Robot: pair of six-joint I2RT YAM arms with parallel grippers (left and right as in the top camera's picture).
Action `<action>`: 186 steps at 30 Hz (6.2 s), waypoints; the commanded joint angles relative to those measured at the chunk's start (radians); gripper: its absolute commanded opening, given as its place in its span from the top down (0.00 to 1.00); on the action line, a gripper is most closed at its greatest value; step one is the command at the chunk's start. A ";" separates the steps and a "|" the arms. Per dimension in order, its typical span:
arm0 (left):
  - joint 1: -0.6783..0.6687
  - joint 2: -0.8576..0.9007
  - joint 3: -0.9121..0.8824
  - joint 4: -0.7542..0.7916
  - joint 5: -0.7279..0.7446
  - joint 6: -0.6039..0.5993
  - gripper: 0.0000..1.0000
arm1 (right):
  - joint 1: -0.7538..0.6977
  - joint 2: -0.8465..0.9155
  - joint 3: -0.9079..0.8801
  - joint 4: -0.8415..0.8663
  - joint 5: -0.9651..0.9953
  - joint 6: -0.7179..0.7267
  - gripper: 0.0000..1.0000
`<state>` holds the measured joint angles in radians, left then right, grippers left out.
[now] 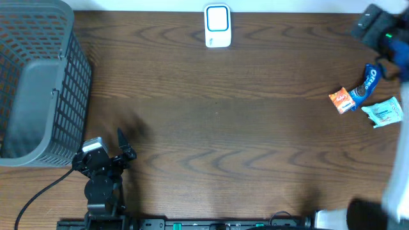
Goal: Scan the item barcode
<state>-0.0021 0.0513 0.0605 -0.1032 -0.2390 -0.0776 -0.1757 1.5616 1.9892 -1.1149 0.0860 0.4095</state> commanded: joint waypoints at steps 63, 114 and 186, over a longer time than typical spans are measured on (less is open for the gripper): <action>-0.004 -0.002 -0.029 -0.010 -0.008 0.006 0.02 | 0.188 -1.505 -1.474 0.929 0.071 0.163 0.01; -0.004 -0.002 -0.029 -0.010 -0.008 0.006 0.02 | 0.223 -1.556 -1.984 1.070 0.212 0.042 0.01; -0.011 -0.050 -0.039 -0.006 0.229 0.168 0.02 | 0.222 -1.556 -1.984 1.058 0.077 -0.414 0.01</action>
<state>-0.0044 0.0128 0.0566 -0.1024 -0.0570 0.0338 0.0380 0.0147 0.0078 -0.0532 0.1715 0.0101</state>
